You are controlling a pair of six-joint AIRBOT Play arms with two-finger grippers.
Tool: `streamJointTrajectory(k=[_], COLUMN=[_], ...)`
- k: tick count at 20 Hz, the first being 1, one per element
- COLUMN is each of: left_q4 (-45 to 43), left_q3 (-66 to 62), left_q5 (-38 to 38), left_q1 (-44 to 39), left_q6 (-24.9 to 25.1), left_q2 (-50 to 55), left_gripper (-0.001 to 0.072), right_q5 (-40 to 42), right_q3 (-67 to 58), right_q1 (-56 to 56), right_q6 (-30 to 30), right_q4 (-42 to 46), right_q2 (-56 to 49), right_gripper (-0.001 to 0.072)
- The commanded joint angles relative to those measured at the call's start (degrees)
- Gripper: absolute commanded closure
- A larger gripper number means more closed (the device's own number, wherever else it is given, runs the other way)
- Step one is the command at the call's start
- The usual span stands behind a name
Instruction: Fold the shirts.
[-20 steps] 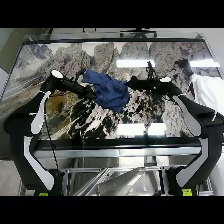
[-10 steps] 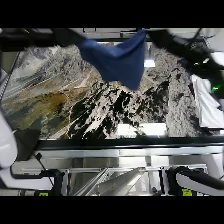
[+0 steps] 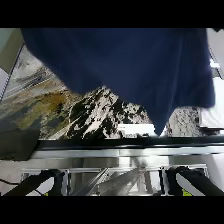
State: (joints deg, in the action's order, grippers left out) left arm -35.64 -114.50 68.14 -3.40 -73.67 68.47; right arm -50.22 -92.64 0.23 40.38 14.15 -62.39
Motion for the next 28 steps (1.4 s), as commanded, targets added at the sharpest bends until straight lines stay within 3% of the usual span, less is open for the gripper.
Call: streamJointTrajectory(k=[1,3,5,6,7,8,9,10,14,19,24,28], left_q4=[-8.4,-12.7,-16.3,-18.0,-19.4,-20.5,-21.6,-22.3,-22.3,-22.3,-23.2,-22.9], left_q3=[0.2,1.5,7.4,11.1,14.3,17.0,18.8,20.0,23.8,37.2,48.3,47.5], left_q5=[11.9,19.1,20.0,19.3,18.1,17.6,17.6,17.7,19.8,20.9,7.8,-2.7], left_q1=[0.0,0.0,1.2,2.4,3.7,5.5,7.5,9.6,17.4,17.7,14.6,12.2], left_q6=[-6.3,-7.0,-4.5,-3.6,-3.4,-3.0,-2.4,-1.7,-1.5,0.1,2.3,2.3], left_q2=[6.5,13.6,19.2,21.9,24.2,26.6,28.7,30.8,34.8,33.3,28.2,28.1], left_gripper=[0.07,0.0699,0.07,0.07,0.0678,0.0434,0.0372,0.0372,0.0372,0.0372,0.0372,0.0372], right_q5=[-8.5,-9.0,-8.7,-8.5,-8.6,-9.2,-10.7,-12.4,-26.5,-37.4,-34.8,-27.3], right_q3=[0.0,1.3,1.8,1.7,1.7,1.7,1.7,1.7,1.8,8.0,28.1,45.0], right_q1=[0.1,1.0,2.1,2.2,2.0,1.4,0.5,-0.6,-6.8,-7.9,-8.0,-7.1], right_q6=[3.4,4.1,4.3,6.1,8.4,10.5,10.8,11.1,16.1,26.6,26.9,26.9], right_q4=[4.2,6.8,7.4,7.1,6.4,5.5,4.5,4.2,6.5,22.6,27.5,26.8], right_q2=[-9.4,-17.7,-27.3,-32.3,-36.1,-39.0,-40.5,-40.7,-36.6,-28.8,-14.9,-2.1], right_gripper=[0.0688,0.0687,0.0678,0.0589,0.0451,0.0448,0.0447,0.0446,0.0446,0.0455,0.0454,0.0453])
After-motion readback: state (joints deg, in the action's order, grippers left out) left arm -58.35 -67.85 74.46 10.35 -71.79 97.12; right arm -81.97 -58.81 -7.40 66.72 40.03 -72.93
